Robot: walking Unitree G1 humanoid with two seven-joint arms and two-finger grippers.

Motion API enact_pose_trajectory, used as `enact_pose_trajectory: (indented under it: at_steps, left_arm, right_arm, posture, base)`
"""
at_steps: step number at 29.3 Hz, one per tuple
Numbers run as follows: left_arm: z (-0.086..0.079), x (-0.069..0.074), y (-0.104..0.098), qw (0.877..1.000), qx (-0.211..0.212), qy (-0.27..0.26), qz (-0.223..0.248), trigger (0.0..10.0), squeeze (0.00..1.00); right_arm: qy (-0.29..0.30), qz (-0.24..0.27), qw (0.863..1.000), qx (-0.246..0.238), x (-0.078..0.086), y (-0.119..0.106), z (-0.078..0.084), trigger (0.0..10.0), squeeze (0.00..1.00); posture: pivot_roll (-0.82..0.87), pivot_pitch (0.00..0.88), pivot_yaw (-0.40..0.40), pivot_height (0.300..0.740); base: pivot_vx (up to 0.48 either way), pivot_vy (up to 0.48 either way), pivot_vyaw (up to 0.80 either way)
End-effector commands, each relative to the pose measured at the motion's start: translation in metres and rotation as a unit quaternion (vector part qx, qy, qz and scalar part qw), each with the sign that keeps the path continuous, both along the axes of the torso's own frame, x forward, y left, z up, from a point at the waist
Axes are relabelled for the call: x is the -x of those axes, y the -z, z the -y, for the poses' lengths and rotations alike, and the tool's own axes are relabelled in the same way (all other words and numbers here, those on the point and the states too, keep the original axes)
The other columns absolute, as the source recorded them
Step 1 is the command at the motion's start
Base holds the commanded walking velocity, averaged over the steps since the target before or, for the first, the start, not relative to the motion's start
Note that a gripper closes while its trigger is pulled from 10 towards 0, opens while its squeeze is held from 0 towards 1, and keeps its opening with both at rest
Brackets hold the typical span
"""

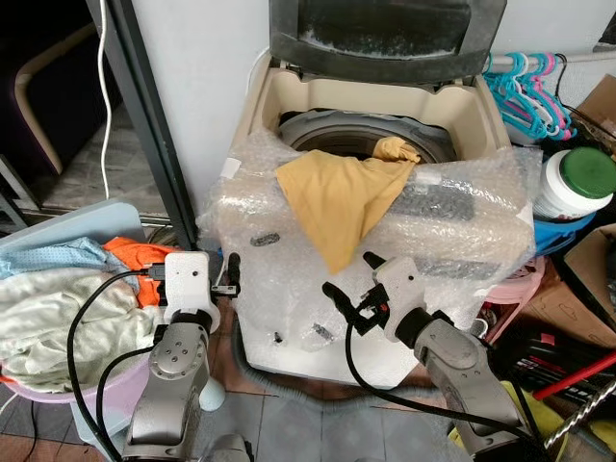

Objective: Clothes washing

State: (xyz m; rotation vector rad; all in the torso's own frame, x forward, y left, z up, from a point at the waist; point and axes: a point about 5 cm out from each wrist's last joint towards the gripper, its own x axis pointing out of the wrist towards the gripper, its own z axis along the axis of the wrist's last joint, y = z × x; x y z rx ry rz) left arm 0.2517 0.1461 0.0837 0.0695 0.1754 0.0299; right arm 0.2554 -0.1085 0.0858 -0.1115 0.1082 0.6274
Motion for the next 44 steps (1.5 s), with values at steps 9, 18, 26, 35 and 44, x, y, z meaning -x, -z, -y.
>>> enact_pose_trajectory:
  at_steps: [9, 18, 26, 35, 44]
  left_arm:
    - [-0.003, 0.003, 0.005, 0.999, -0.017, 0.004, -0.032, 10.0, 0.00]
    - [-0.013, 0.013, 0.018, 0.998, -0.041, 0.003, -0.057, 10.0, 0.00]
    - [-0.011, 0.006, 0.018, 0.997, -0.049, 0.020, -0.057, 10.0, 0.00]
    - [-0.009, 0.006, 0.018, 0.997, -0.047, 0.024, -0.054, 10.0, 0.00]
    - [-0.007, 0.006, 0.019, 0.997, -0.043, 0.022, -0.054, 10.0, 0.00]
  right_arm:
    - [0.024, -0.034, 0.998, 0.048, -0.006, 0.015, 0.003, 10.0, 1.00]
    - [0.205, -0.129, 0.970, 0.008, -0.004, 0.035, 0.044, 10.0, 1.00]
    - [0.237, -0.137, 0.962, -0.012, 0.003, 0.035, 0.051, 10.0, 0.61]
    - [0.232, -0.094, 0.966, -0.060, -0.013, 0.014, 0.051, 10.0, 0.61]
    - [0.179, -0.067, 0.978, -0.088, -0.026, -0.010, 0.048, 10.0, 0.61]
  posture:
    - [0.01, 0.000, -0.009, 0.740]
    - [0.01, 0.000, -0.001, 0.740]
    - [-0.01, 0.000, 0.024, 0.740]
    - [0.00, 0.000, 0.020, 0.740]
    - [-0.01, 0.000, 0.007, 0.740]
  base:
    - [0.000, 0.000, 0.80]
    - [0.000, 0.000, 0.34]
    - [0.000, 0.000, 0.00]
    - [0.000, 0.000, 0.00]
    - [0.000, 0.000, 0.00]
